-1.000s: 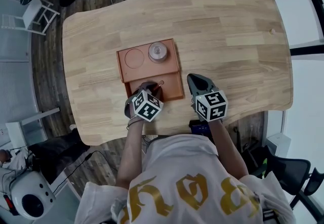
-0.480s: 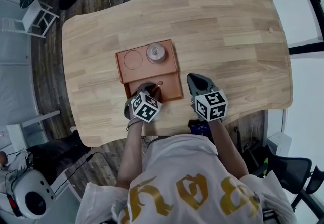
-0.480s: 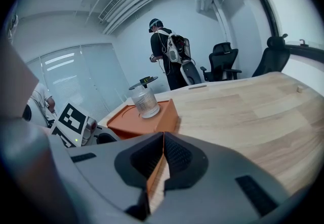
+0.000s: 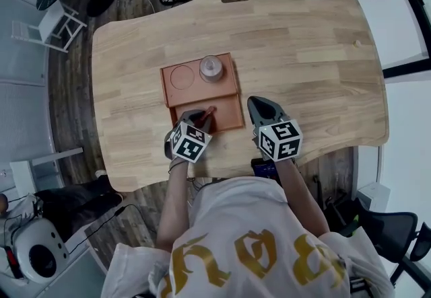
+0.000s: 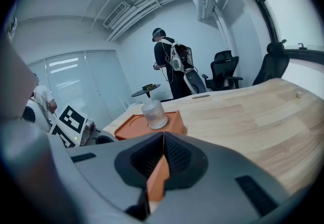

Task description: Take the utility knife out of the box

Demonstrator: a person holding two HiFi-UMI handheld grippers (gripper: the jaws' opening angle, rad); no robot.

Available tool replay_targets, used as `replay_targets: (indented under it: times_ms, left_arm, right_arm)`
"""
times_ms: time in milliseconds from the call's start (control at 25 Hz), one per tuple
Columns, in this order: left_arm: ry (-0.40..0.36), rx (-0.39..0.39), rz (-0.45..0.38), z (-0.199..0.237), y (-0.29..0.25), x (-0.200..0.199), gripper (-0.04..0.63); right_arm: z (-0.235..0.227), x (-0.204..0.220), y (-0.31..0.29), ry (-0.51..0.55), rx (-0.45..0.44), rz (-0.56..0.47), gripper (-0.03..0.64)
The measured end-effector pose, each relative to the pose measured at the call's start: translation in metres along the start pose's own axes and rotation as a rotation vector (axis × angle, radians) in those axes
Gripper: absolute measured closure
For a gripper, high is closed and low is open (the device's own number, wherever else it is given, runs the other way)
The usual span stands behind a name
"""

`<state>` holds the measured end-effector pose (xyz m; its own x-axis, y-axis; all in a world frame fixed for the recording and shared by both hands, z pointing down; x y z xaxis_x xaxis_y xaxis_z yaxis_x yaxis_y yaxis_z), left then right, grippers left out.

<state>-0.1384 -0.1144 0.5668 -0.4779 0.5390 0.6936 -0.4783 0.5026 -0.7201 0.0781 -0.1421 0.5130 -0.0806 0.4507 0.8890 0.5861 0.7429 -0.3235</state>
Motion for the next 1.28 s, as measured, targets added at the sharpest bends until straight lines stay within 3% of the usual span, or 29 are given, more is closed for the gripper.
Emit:
replay_targets:
  times_ms: [480,640,1000,1280]
  left_arm:
    - [0.211,-0.066,-0.308,-0.009,0.053,-0.029,0.535]
    - [0.2,-0.1,-0.384,-0.016,0.073,-0.04,0.535]
    - [0.317,-0.155,-0.691,-0.028,0.129,-0.055,0.535]
    - [0.292,-0.176,-0.756,-0.043,0.149,-0.062,0.535]
  right_arm:
    - [0.028,-0.034,0.033,0.118,-0.007,-0.15,0.604]
    - [0.036,-0.041,0.043,0.142,-0.017,-0.171,0.604]
    - [0.056,-0.055,0.063,0.198,-0.017,-0.227,0.604]
    - [0.067,-0.061,0.081,0.204,-0.012,-0.276,0.604]
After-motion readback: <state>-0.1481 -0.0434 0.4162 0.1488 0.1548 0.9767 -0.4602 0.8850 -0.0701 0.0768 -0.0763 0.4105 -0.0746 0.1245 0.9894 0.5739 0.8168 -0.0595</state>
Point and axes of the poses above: the fingertips, and each gripper's own axes: y backward along the fingers, z to its left, x out of its underside, the point moved 9 cm from there along y, backward along the fingers, and after that the axes turned 11 degrees about -z, right-handed, at the moved point
